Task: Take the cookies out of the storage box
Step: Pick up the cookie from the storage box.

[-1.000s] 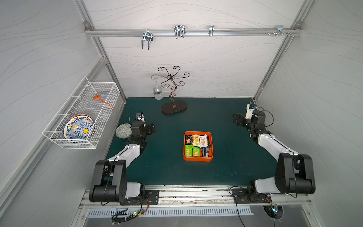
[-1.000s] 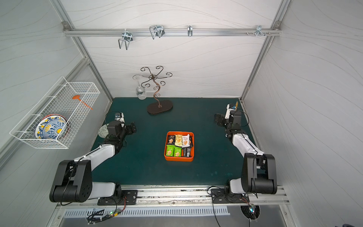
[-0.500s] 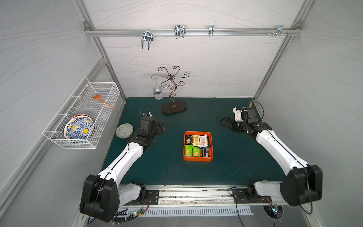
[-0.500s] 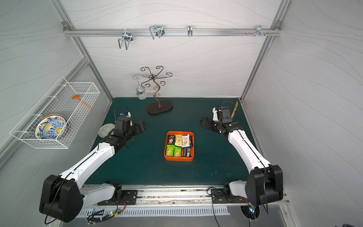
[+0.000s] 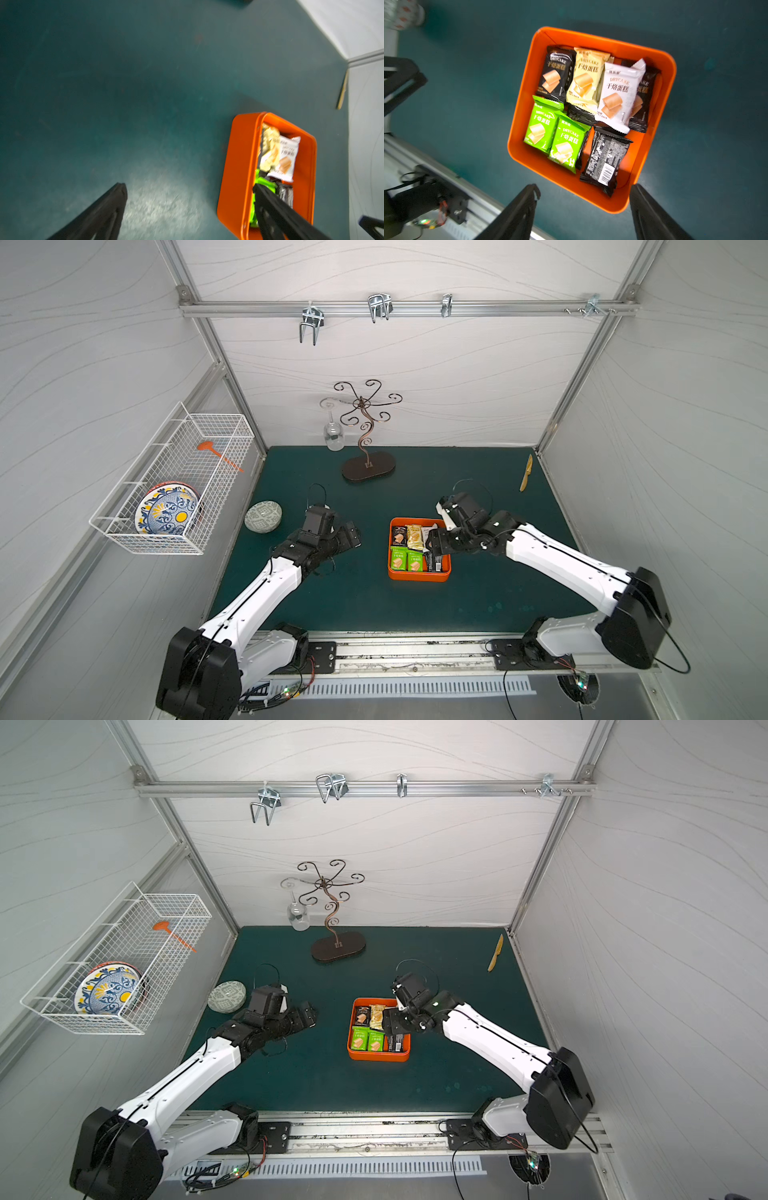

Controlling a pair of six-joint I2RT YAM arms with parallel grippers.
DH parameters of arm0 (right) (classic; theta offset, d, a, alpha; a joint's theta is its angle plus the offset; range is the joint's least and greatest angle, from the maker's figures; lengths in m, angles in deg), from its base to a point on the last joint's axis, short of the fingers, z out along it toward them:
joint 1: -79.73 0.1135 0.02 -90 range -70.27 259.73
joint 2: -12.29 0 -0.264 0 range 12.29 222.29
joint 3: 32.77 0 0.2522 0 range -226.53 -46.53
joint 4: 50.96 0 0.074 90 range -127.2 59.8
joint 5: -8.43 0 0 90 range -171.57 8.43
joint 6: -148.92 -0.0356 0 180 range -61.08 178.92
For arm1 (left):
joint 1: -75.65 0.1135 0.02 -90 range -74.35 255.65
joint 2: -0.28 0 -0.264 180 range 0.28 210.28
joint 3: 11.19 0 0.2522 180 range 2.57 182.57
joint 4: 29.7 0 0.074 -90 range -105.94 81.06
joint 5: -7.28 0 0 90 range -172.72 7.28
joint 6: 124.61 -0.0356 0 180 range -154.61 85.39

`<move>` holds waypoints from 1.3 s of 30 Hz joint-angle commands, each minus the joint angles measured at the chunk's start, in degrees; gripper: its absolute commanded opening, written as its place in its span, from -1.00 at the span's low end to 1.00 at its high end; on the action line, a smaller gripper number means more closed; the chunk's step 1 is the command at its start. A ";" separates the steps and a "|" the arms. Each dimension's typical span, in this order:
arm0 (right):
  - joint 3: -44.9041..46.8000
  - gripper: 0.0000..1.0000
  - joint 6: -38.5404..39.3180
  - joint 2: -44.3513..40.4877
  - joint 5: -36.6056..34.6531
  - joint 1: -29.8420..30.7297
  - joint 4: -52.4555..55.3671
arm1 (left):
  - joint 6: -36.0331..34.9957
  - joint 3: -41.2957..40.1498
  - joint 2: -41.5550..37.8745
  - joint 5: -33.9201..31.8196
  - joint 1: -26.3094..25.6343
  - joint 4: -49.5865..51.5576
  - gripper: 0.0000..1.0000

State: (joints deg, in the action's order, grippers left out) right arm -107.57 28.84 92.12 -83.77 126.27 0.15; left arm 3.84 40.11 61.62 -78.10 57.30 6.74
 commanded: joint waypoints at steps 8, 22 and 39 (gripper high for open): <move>-3.51 0.39 -2.40 11.72 -10.33 0.88 -0.91 | 1.31 -3.53 -6.32 1.61 -0.28 1.76 0.97; -5.82 0.25 -2.06 18.61 -8.70 -2.77 -6.36 | 0.83 -2.03 -5.95 1.40 -0.28 1.66 0.96; -6.95 0.08 -4.10 24.16 -10.52 -2.80 -8.28 | 0.83 -2.38 -7.29 0.51 -0.28 2.02 0.96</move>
State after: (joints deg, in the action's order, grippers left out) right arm -114.15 25.62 115.18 -94.11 123.56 -7.11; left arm 4.83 36.41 55.05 -76.70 57.22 9.23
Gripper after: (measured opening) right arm 0.549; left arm 0.980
